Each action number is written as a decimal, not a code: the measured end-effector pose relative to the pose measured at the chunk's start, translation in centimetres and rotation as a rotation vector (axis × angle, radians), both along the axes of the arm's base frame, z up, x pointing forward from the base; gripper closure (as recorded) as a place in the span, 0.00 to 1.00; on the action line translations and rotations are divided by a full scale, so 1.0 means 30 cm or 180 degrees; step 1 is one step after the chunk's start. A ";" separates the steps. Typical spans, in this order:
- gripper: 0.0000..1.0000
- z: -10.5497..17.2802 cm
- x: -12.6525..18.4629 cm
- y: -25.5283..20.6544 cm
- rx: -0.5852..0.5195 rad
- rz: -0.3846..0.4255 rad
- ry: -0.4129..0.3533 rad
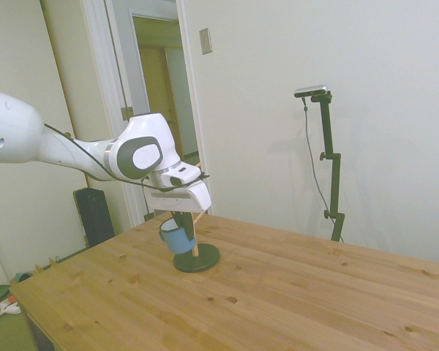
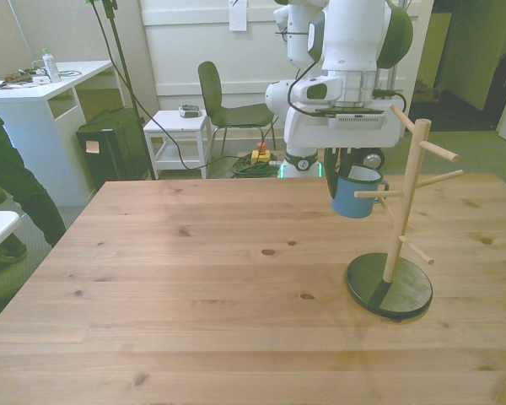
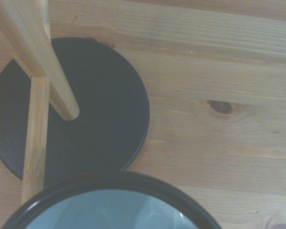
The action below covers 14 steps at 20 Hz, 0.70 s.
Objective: Hang the mug
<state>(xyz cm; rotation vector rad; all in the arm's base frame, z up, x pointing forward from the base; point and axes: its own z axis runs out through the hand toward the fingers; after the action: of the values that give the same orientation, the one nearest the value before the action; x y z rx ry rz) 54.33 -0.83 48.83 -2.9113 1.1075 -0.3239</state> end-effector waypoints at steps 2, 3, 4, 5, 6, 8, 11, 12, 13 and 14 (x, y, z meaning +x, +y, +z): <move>1.00 0.004 0.002 0.000 0.0003 -0.0004 -0.0009; 1.00 0.006 0.002 0.001 0.0006 -0.0005 -0.0013; 1.00 0.009 0.003 0.002 0.0011 -0.0007 -0.0019; 1.00 0.014 0.005 0.003 0.0014 -0.0009 -0.0028; 1.00 0.020 0.007 0.002 0.0020 -0.0013 -0.0040; 1.00 0.033 0.014 -0.002 0.0035 -0.0027 -0.0067; 1.00 0.039 0.025 -0.005 0.0040 -0.0037 -0.0081; 1.00 0.038 0.031 -0.005 0.0041 -0.0040 -0.0082; 1.00 0.036 0.038 -0.005 0.0043 -0.0043 -0.0080; 1.00 0.032 0.044 -0.005 0.0044 -0.0046 -0.0075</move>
<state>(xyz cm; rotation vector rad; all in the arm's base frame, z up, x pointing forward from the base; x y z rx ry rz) 55.65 -0.96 49.78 -2.8811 1.1233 -0.3484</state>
